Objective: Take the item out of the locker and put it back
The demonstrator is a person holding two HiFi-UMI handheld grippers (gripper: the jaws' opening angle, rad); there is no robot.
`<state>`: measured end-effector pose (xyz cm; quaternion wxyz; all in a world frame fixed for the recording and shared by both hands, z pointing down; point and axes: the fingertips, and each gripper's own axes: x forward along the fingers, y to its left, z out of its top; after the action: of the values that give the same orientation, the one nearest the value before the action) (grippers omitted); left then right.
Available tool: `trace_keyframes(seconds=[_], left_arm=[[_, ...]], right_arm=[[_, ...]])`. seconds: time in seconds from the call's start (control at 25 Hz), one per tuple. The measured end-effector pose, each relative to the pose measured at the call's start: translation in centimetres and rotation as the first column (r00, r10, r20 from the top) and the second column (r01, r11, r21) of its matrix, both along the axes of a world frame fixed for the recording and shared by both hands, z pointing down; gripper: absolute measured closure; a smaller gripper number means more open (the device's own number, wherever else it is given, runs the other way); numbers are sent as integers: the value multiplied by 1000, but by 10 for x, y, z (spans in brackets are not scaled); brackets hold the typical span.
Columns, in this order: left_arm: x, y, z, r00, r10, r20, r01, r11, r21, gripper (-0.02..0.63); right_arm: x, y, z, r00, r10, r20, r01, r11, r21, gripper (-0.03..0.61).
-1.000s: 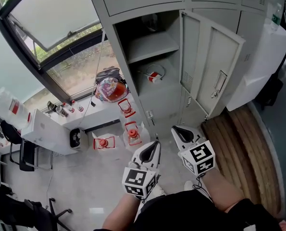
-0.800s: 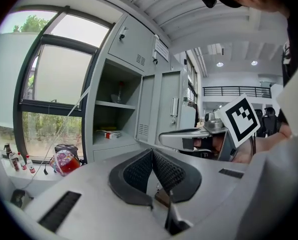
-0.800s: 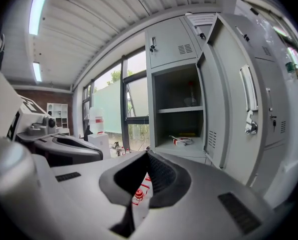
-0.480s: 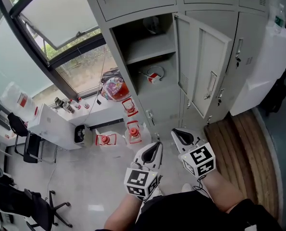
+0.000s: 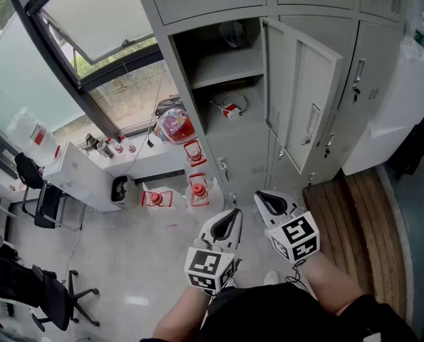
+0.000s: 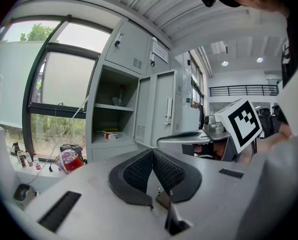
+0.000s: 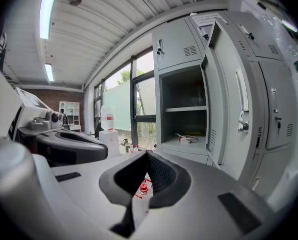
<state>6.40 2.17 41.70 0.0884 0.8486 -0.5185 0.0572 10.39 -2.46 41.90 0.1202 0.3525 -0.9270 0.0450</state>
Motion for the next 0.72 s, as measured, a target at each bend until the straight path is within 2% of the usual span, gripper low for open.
trace_keyframes(seconds=[0.72], left_arm=[[7,8,1,1000,-4,-1,4,1000,-8,597]], right_arm=[[3,11,-2,1000,-14,12,14,1000,0,526]])
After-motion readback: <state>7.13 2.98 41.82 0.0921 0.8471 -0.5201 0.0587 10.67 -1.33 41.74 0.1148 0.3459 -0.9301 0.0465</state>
